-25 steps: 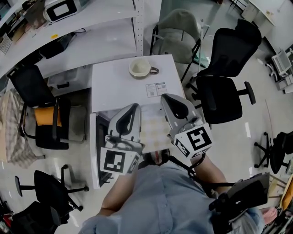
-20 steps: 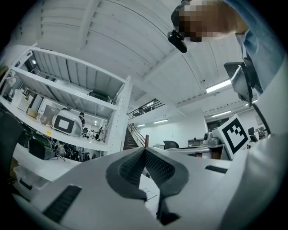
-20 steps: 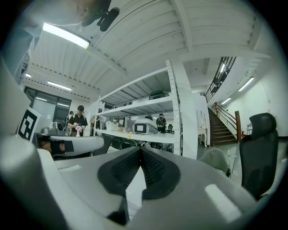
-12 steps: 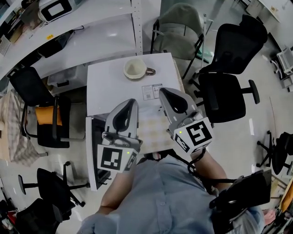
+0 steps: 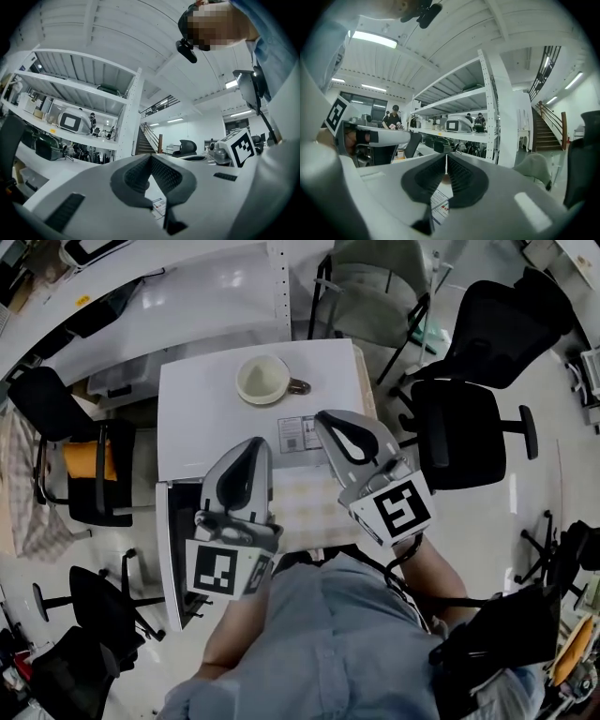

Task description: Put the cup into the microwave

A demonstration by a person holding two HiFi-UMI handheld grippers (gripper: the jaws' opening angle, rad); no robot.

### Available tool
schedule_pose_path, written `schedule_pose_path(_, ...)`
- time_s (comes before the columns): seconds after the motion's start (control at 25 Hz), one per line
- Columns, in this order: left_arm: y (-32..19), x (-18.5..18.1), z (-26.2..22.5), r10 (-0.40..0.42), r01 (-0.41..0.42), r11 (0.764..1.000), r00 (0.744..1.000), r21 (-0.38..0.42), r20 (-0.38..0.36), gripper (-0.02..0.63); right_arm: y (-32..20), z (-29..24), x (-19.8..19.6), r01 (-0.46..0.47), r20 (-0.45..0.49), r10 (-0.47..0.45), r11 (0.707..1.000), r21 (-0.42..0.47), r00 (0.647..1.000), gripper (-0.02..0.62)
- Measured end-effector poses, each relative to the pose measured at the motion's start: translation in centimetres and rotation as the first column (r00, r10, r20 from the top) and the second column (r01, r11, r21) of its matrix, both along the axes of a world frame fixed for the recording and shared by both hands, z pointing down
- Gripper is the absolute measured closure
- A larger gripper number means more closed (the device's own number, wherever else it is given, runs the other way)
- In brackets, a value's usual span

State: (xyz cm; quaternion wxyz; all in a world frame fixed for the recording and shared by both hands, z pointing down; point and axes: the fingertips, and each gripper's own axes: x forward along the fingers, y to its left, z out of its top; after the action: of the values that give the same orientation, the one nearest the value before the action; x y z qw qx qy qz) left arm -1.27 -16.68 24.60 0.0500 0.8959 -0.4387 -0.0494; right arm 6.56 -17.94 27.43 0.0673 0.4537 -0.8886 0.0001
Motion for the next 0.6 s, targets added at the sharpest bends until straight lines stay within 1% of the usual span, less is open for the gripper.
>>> schedule_pose_path(0.12,-0.8,-0.2,0.4,-0.035,0.035,0.999,0.999,-0.019,-0.002,0.601,-1.3,0.9,0.2,0.049,0.002,-0.049,0.999,-0.022,0.999,0.578)
schedule_pose_path(0.24,-1.9,-0.5,0.8,-0.066,0.065,0.997,0.998,-0.032,-0.006,0.601,-3.0,1.7,0.6,0.074,-0.013,-0.074,0.997,-0.032,0.997,0.572)
schedule_pose_path(0.36,-2.9,-0.8,1.6,-0.092,0.091,0.994,0.996,-0.056,-0.008,0.601,-4.5,3.0,0.4,0.105,-0.027,-0.107,0.992,-0.065,0.994,0.544)
schedule_pose_path(0.48,-3.8,-0.9,2.4,-0.116,0.115,0.990,0.993,-0.077,-0.009,0.601,-5.8,4.4,0.1,0.146,-0.072,-0.153,0.985,-0.089,0.986,0.507)
schedule_pose_path(0.6,-4.9,-1.1,3.1,-0.135,0.133,0.987,0.991,-0.094,-0.010,0.601,-6.9,5.3,-0.1,0.170,-0.110,-0.181,0.980,-0.101,0.977,0.502)
